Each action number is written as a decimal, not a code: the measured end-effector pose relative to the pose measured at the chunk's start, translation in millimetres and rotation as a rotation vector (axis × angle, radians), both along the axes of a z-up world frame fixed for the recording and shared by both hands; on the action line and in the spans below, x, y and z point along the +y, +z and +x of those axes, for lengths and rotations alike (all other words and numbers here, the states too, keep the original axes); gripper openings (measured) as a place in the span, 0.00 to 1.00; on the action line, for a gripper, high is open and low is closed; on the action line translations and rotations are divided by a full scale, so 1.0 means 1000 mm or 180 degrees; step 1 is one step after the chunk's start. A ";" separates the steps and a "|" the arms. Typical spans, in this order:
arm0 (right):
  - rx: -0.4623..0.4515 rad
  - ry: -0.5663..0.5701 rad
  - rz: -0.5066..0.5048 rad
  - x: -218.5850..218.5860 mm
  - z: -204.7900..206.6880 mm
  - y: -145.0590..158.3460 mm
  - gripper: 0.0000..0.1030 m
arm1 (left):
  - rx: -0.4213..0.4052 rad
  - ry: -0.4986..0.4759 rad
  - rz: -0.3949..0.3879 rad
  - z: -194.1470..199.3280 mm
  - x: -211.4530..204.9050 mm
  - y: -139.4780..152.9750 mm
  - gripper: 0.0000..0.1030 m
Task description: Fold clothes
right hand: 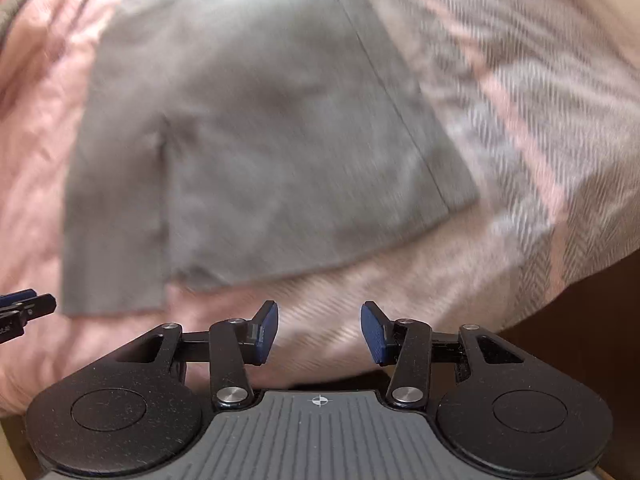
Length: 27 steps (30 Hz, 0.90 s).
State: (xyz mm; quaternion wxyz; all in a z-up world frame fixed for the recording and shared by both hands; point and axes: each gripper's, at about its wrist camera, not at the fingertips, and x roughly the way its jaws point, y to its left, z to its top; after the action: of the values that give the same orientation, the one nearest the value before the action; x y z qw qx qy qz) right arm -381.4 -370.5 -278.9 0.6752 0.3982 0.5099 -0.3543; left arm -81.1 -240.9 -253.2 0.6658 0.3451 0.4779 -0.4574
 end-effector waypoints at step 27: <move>-0.0799 0.1177 -0.1015 0.039 -0.052 0.196 0.58 | -0.0450 0.0645 -0.0792 -0.182 0.057 0.170 0.69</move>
State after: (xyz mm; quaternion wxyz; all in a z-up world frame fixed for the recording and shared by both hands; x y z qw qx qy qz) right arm -433.4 -331.0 -83.1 0.8405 0.2278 0.4240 -0.2487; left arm -263.2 -183.7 -83.1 0.7780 0.2414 0.4020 -0.4182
